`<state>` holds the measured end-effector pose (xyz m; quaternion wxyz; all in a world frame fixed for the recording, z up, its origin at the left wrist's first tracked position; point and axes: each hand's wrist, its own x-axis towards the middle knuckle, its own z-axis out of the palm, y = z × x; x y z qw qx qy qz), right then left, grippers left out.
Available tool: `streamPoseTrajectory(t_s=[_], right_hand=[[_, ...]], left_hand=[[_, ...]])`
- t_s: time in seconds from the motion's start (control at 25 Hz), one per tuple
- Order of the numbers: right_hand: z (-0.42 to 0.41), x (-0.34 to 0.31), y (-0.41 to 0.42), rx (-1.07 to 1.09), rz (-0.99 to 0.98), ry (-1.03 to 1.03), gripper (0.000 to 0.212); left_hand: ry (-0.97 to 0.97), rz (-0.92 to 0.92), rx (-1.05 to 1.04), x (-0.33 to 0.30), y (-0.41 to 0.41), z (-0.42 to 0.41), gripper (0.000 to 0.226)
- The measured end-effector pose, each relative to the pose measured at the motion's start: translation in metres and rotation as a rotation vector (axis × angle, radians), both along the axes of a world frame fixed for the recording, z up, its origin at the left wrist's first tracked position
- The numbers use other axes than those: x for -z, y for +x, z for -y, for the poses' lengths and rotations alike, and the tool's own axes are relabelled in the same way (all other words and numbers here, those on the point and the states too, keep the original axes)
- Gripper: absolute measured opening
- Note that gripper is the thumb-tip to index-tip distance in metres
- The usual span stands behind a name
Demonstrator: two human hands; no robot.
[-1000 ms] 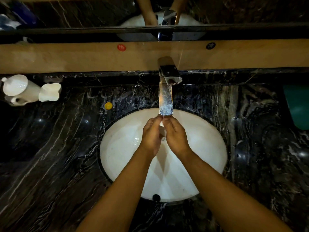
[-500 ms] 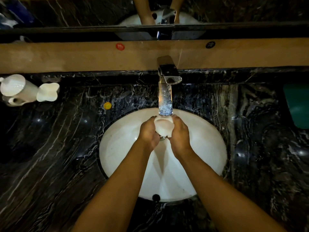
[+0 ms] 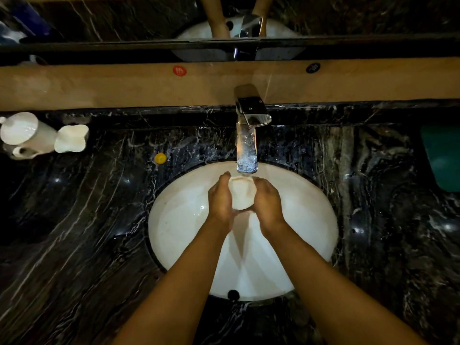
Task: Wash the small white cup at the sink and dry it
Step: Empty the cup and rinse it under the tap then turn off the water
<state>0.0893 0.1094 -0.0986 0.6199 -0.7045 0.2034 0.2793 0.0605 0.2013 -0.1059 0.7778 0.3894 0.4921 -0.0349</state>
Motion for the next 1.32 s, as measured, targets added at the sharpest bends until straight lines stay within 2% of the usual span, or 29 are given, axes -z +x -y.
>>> streamPoseTrajectory(t_s=[0.12,0.24,0.36,0.48,0.64,0.8,0.92,1.0,1.12,1.2,1.32], right_hand=[[-0.009,-0.004,-0.005,0.020,-0.037,0.078,0.042],[-0.003,0.000,0.004,0.095,-0.208,0.162,0.050],[0.007,0.002,0.016,0.126,-0.373,0.255,0.052],[0.006,0.003,0.018,0.205,-0.504,0.431,0.054],[-0.005,0.004,0.007,0.390,-0.544,0.546,0.046],[-0.012,0.006,-0.003,0.330,-0.304,0.246,0.035],[-0.005,0.005,-0.015,0.110,-0.136,0.236,0.039],[0.002,0.007,-0.020,-0.005,-0.044,0.132,0.030],[0.007,0.009,-0.016,0.005,0.200,-0.129,0.015],[0.009,0.003,-0.013,-0.034,0.361,-0.228,0.018],[0.013,-0.003,-0.012,-0.339,0.515,-0.283,0.030]], left_hand=[[0.169,0.025,0.163,-0.005,0.005,0.005,0.030],[0.155,0.063,0.285,-0.007,-0.002,-0.002,0.032],[0.141,0.186,0.369,-0.006,-0.014,0.000,0.032],[0.191,0.208,0.327,-0.007,-0.013,0.009,0.029],[0.313,0.002,0.182,-0.010,0.007,0.015,0.031],[0.371,-0.168,0.046,-0.007,0.021,0.005,0.042],[0.492,-0.248,-0.022,-0.004,0.027,-0.003,0.050],[0.524,-0.263,0.002,-0.003,0.028,-0.003,0.047],[0.555,-0.283,0.181,-0.002,0.019,0.001,0.032],[0.396,-0.250,0.179,-0.003,0.010,0.000,0.032],[-0.195,-0.019,0.060,-0.010,0.003,-0.004,0.045]])
